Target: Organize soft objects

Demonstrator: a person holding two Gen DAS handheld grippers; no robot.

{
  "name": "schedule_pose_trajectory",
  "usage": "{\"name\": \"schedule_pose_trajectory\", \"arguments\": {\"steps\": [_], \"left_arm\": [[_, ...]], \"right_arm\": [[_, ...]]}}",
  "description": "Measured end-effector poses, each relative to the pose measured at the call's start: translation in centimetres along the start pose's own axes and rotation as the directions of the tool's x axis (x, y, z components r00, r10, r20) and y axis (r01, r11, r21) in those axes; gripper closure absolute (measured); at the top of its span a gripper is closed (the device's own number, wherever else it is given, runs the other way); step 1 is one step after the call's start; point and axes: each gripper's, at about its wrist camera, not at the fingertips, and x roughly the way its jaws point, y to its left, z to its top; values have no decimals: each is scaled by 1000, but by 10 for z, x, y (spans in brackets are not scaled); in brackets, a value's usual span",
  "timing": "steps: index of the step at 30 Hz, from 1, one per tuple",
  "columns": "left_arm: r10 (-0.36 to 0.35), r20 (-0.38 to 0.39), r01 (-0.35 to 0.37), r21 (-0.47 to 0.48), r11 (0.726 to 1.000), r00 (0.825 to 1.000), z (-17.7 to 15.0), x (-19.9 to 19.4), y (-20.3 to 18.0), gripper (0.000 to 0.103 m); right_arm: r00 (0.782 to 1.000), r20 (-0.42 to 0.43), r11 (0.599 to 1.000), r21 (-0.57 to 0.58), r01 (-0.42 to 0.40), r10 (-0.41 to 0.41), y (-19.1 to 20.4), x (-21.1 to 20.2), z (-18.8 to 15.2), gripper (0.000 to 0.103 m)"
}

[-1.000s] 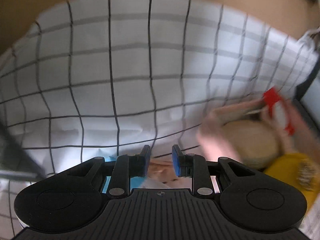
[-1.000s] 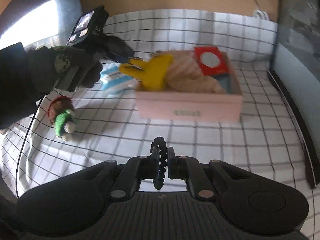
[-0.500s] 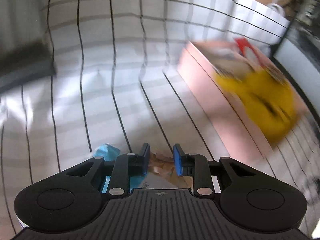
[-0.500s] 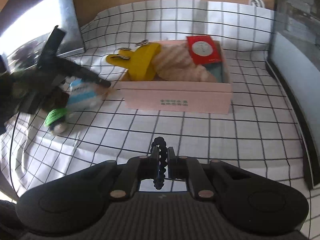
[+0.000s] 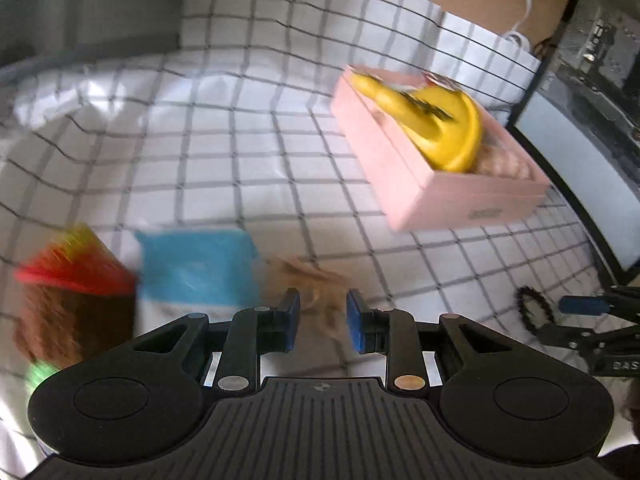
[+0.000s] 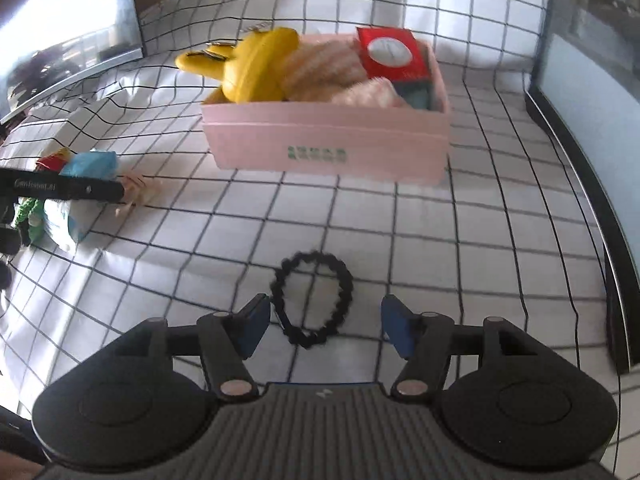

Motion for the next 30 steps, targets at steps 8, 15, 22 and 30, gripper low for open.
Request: {"name": "schedule_pose_trajectory", "arguments": {"steps": [8, 15, 22, 30], "left_arm": [[-53, -24, 55, 92, 994, 998, -17, 13, -45, 70], [27, -7, -25, 129, 991, 1000, -18, 3, -57, 70], [53, 37, -59, 160, 985, 998, -1, -7, -53, 70], [33, 94, -41, 87, 995, 995, 27, 1, -14, 70]], "right_arm": [[999, -18, 998, 49, -35, 36, -20, -2, -11, 22], [1000, -15, 1000, 10, -11, 11, -9, -1, -19, 6], [999, -9, 998, -60, 37, -38, 5, 1, -30, 0], [998, 23, 998, -48, 52, -51, 6, -1, -36, 0]]}}
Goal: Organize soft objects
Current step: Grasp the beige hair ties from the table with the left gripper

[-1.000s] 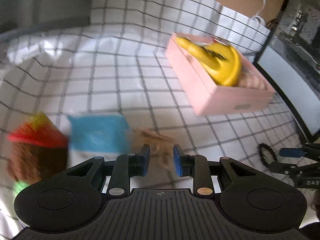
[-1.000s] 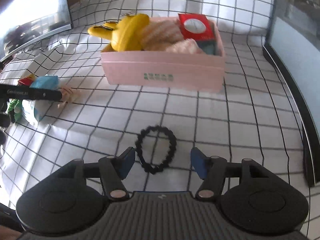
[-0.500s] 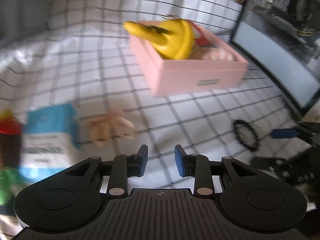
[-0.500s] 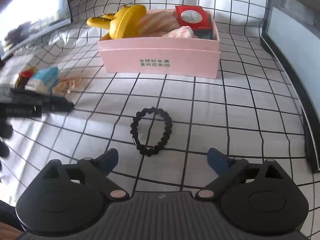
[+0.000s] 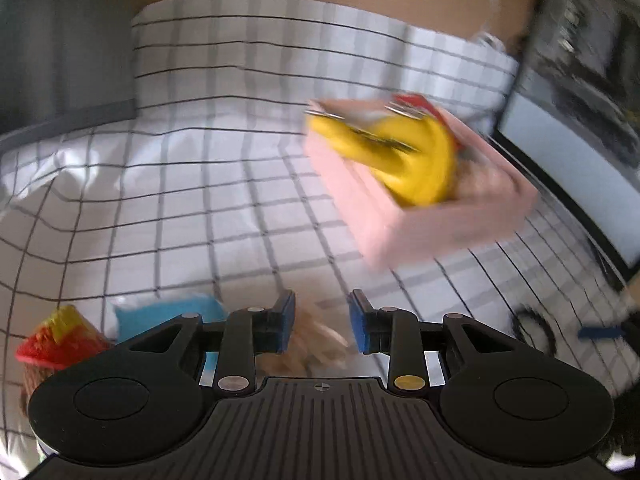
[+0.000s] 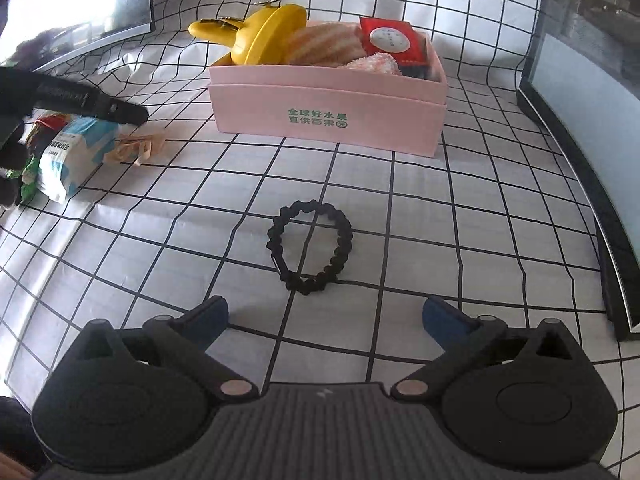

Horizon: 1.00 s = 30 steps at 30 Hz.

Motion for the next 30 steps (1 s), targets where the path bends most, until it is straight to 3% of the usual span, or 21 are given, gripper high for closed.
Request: {"name": "schedule_pose_trajectory", "arguments": {"steps": [5, 9, 11, 15, 18, 20, 23, 25, 30], "left_arm": [[-46, -43, 39, -153, 987, 998, 7, 25, 40, 71], [-108, -58, 99, -148, 984, 992, 2, 19, 41, 72], [-143, -80, 135, -103, 986, 986, -5, 13, 32, 72], [-121, -131, 131, 65, 989, 984, -22, 7, 4, 72], [-120, -159, 141, 124, 982, 980, -32, 7, -13, 71], [-77, -142, 95, 129, 987, 987, -35, 6, -20, 70], [-26, -100, 24, -25, 999, 995, -29, 9, -8, 72], [-14, -72, 5, -124, 992, 997, -25, 12, 0, 73], [-3, -70, -6, -132, 991, 998, -15, 24, -10, 73]], "right_arm": [[1000, 7, 1000, 11, 9, -9, 1, -2, -4, 0], [1000, 7, 1000, 10, 8, -8, 1, -5, -7, 0], [1000, 12, 1000, 11, 9, -10, 1, -6, -8, 0], [1000, 18, 1000, 15, 12, -13, 2, -6, -9, 0], [1000, 21, 1000, 18, 15, -15, 2, -6, -9, 0], [1000, 23, 1000, 18, 16, -16, 2, -7, -9, 0], [999, 31, 1000, 20, 18, -19, 2, -7, -11, 0], [999, 36, 999, 26, 22, -23, 3, -8, -12, 0], [999, 38, 999, 28, 24, -25, 3, -10, -14, 0]]}}
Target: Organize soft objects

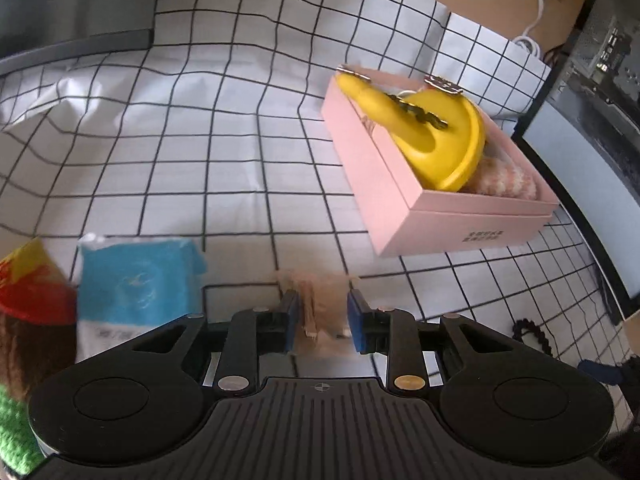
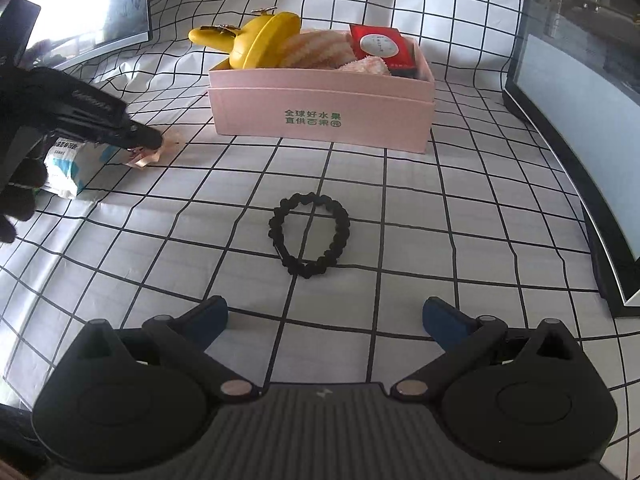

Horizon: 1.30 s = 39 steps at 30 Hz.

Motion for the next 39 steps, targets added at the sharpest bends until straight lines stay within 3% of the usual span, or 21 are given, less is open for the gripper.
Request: {"name": "schedule_pose_trajectory", "arguments": {"steps": [4, 8, 15, 23, 27, 29, 32, 33, 34, 35, 39], "left_arm": [[30, 13, -30, -46, 999, 999, 7, 11, 2, 73], [37, 4, -37, 40, 999, 999, 4, 15, -7, 72], [-8, -44, 17, 211, 977, 999, -15, 2, -27, 72], [-26, -84, 48, 269, 962, 996, -28, -8, -37, 68], [-53, -74, 71, 268, 961, 996, -37, -16, -32, 68], [-75, -76, 92, 255, 962, 994, -36, -17, -28, 68], [-127, -92, 141, 155, 978, 988, -29, -22, -12, 68], [-128, -74, 137, 129, 982, 989, -29, -26, -8, 68], [-126, -54, 132, 113, 985, 990, -28, -32, -3, 68], [-124, -46, 129, 105, 986, 991, -28, -38, 2, 68], [-95, -78, 105, 130, 986, 992, -29, -41, 8, 68]], "right_arm": [[1000, 1, 1000, -5, -1, 1, 0, -1, 0, 0], [1000, -4, 1000, -22, -15, 15, -1, 0, 1, 0], [1000, 7, 999, -28, -25, 25, -1, 0, 0, 0], [998, -17, 997, -48, -62, 61, -3, 7, 11, 0], [998, 15, 998, -10, -63, 63, -5, 24, 28, 0], [999, 27, 999, -1, -47, 47, -2, 30, 34, 9], [998, 50, 999, -42, -28, 30, 5, 30, 37, 41], [998, 48, 998, -49, -44, 46, 7, 28, 38, 65], [998, 47, 998, -56, -41, 44, 8, 25, 39, 81], [998, 35, 997, -67, -43, 45, 10, 22, 39, 88], [998, 10, 997, -50, -54, 54, 8, 11, 40, 89]]}}
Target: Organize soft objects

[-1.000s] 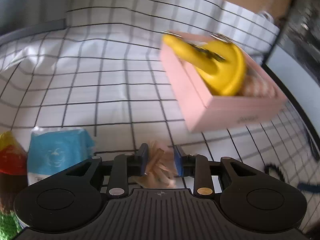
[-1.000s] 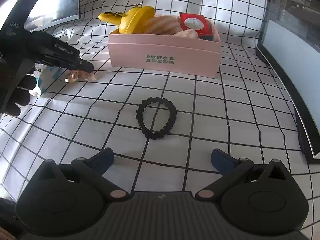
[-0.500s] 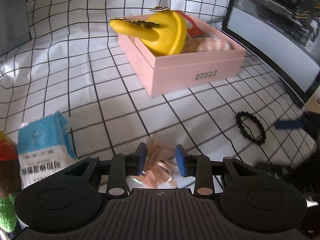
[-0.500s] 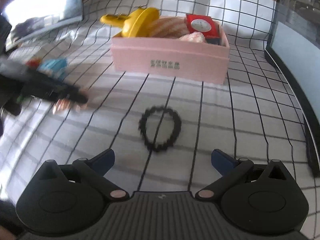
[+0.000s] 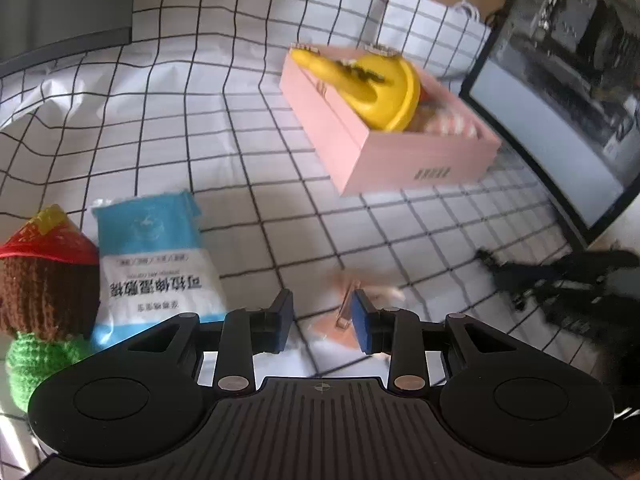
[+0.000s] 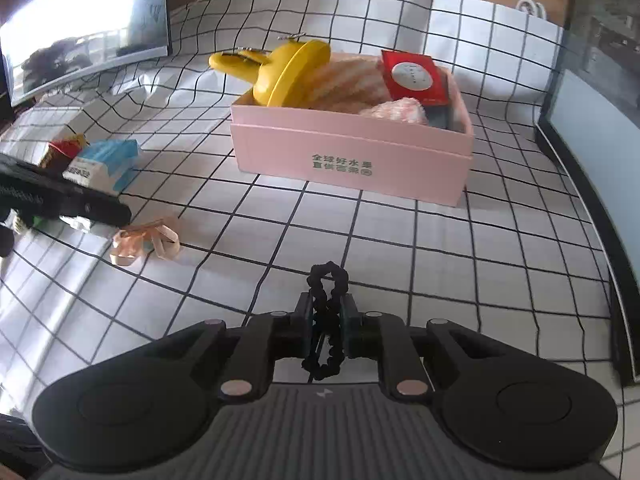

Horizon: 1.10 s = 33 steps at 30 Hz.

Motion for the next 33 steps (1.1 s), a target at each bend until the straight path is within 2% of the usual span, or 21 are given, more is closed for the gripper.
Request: {"name": "schedule_pose_trajectory", "arguments": {"steps": [6, 11, 13, 16, 20, 22, 25, 27, 30, 32, 33], "left_arm": [[10, -21, -9, 62, 998, 1000, -2, 20, -21, 68], [66, 12, -67, 212, 975, 998, -1, 31, -43, 68], [103, 26, -106, 245, 964, 994, -3, 32, -48, 77], [119, 33, -123, 249, 961, 992, -7, 30, -50, 82], [136, 60, -148, 268, 952, 989, -13, 25, -57, 83], [113, 70, -128, 266, 955, 991, -9, 16, -65, 83], [50, 132, -83, 256, 963, 990, 15, -12, -81, 83], [6, 200, -56, 247, 967, 980, 42, -33, -93, 83], [-39, 351, -53, 247, 967, 936, 94, -59, -113, 83], [-69, 445, -31, 213, 976, 893, 133, -64, -122, 80], [-84, 458, -8, 195, 981, 885, 149, -61, -124, 79]], "right_arm": [[1000, 11, 1000, 22, -1, 1, -5, -23, 0, 89], [1000, 16, 1000, 10, 27, -27, -8, -32, -4, 89], [999, 22, 999, 12, 44, -44, -9, -36, -7, 89], [994, 44, 995, -12, 98, -98, -10, -47, -10, 89], [992, 65, 994, 0, 107, -107, -16, -63, -10, 89], [989, 86, 993, 14, 119, -120, -21, -74, -9, 89], [982, 123, 990, 42, 136, -141, -29, -90, -7, 89], [978, 144, 988, 61, 142, -150, -34, -98, -5, 89], [972, 176, 986, 80, 146, -159, -37, -109, -3, 89], [969, 192, 986, 84, 144, -157, -39, -112, -1, 89], [968, 197, 986, 83, 143, -157, -40, -113, 0, 89]]}}
